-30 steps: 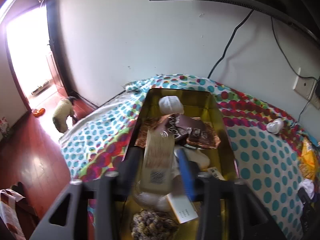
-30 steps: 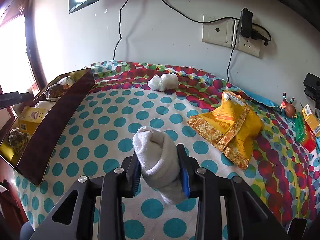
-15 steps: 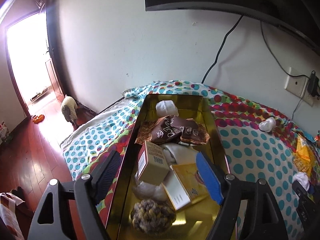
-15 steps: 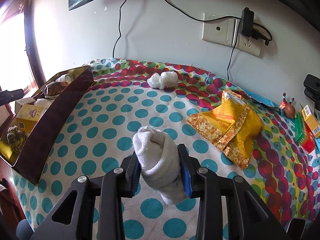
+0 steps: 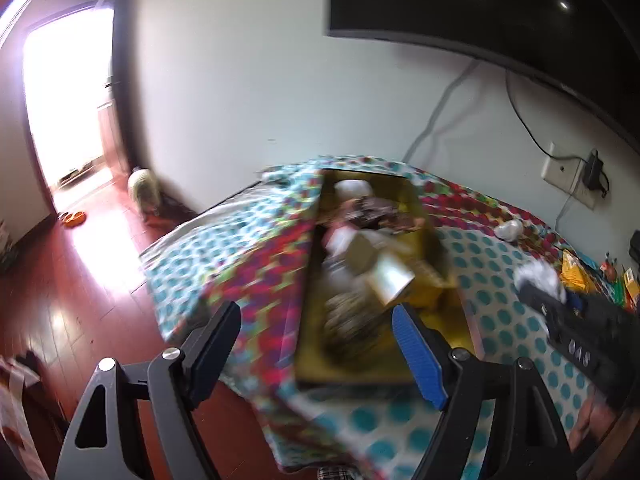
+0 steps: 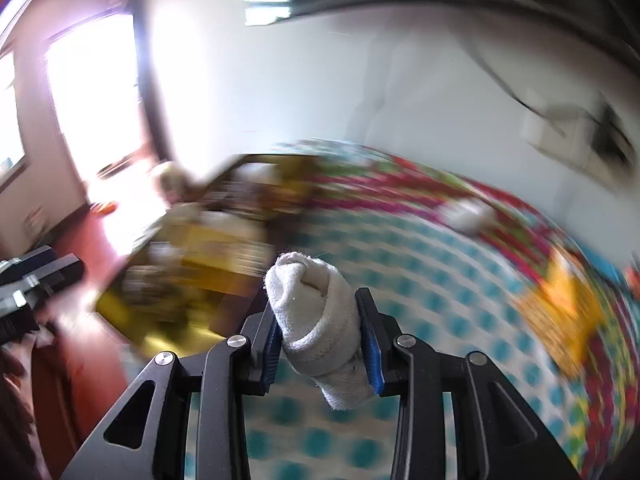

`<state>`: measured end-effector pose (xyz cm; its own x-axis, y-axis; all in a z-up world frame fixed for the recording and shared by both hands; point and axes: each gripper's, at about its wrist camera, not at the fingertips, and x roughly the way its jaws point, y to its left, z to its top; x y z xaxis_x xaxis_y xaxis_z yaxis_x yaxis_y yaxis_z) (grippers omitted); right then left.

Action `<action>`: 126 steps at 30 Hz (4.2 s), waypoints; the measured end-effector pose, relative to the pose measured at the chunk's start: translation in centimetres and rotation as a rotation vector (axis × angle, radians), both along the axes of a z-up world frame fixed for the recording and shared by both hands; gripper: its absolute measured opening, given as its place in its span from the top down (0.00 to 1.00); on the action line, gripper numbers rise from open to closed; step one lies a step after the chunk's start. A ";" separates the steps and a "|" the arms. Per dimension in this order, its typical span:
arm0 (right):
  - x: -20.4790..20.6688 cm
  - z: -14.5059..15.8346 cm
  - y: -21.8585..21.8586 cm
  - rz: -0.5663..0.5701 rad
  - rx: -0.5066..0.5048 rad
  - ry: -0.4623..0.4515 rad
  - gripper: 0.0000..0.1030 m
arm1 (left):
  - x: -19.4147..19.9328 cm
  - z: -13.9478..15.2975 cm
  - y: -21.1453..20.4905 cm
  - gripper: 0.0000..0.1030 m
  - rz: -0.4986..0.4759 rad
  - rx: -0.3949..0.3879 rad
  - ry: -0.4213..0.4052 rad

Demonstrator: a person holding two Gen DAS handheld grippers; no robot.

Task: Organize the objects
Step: 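Carry the rolled white sock into the gold tin with the right gripper and release, then grasp the yellow snack bag with the right gripper while the left gripper grasps the clear plastic bag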

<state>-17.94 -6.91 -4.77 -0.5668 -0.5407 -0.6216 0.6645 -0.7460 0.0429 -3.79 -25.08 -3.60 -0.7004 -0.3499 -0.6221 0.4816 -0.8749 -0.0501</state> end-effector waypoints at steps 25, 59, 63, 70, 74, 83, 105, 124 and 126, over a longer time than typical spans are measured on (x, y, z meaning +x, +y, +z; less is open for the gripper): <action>3.8 -0.8 -7.2 0.075 0.044 0.042 0.10 | 7.5 -3.1 -1.7 0.22 0.002 0.010 0.050; -20.8 -7.4 15.0 -0.931 0.113 -0.339 0.02 | 2.5 -6.1 13.1 0.22 -0.391 -0.087 -0.062; -19.8 -7.4 15.0 -0.894 0.072 -0.278 0.05 | 1.8 -6.0 12.6 0.22 -0.384 -0.054 -0.058; -18.7 -7.1 15.7 -0.805 0.048 -0.253 0.17 | -2.9 -2.9 13.7 0.22 -0.384 -0.041 0.007; -17.5 -6.7 15.8 -0.738 0.072 -0.211 0.29 | -7.9 -0.1 14.9 0.22 -0.393 -0.057 0.063; -15.9 -6.6 18.7 -0.688 0.012 -0.223 0.32 | -24.0 -0.5 18.4 0.22 -0.457 -0.108 -0.005; -17.5 -7.1 18.5 -0.668 -0.035 -0.244 0.29 | -41.4 -8.0 21.1 0.22 -0.432 -0.062 -0.233; -17.5 -7.0 18.1 -0.670 -0.023 -0.243 0.29 | -36.3 -5.6 19.4 0.72 -0.395 -0.050 -0.171; -17.5 -7.0 18.0 -0.670 -0.020 -0.243 0.29 | -34.9 -4.7 19.3 0.72 -0.388 -0.055 -0.157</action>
<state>-35.47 11.14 -11.78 -0.6282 -0.1372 -0.7659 0.0334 -0.9882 0.1497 -38.69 -5.78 -8.27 -0.6847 -0.1142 -0.7198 0.1137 -0.9923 0.0493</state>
